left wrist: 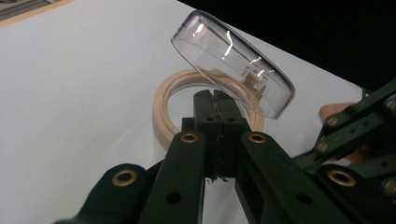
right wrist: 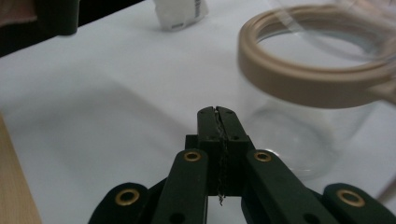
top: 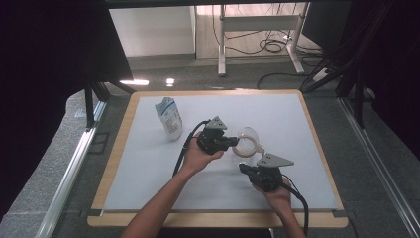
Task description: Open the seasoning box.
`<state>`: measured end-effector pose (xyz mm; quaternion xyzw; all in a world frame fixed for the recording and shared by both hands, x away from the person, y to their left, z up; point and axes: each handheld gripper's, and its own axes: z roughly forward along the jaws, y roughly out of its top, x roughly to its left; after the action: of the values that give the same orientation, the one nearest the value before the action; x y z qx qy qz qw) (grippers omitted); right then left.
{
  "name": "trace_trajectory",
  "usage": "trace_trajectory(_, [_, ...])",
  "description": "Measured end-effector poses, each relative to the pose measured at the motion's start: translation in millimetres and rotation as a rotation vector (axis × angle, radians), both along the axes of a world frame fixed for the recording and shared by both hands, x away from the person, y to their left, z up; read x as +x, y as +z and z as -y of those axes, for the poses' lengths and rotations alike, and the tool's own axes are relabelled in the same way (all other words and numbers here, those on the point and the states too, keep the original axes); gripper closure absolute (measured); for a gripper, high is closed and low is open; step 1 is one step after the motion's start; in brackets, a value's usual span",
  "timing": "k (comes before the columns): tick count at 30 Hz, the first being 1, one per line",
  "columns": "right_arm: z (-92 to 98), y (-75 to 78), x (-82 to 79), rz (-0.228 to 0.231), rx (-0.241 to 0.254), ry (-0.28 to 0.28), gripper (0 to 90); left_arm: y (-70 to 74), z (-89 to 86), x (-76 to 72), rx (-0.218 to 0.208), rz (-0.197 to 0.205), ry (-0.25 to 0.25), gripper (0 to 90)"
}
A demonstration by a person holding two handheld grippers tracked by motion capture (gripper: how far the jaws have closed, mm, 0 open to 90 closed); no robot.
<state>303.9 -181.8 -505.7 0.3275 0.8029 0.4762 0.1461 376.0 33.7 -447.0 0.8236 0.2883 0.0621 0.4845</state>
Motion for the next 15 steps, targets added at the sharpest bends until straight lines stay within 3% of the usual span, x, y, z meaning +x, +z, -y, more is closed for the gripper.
trace_trajectory(4, [-2.7,-5.6,0.5,-0.014,-0.006,0.009,83.3,1.0,0.7,0.0,-0.002,-0.002,-0.001,90.0])
trace_trajectory(7, [-6.7,-10.8,1.3,-0.038,-0.024,0.018,73.2,7.9,4.9,-1.4,-0.001,0.007,-0.013,90.0])
trace_trajectory(15, [-11.7,-15.8,1.3,-0.041,-0.053,0.038,66.2,16.8,15.6,-5.0,0.009,0.029,-0.045,90.0])
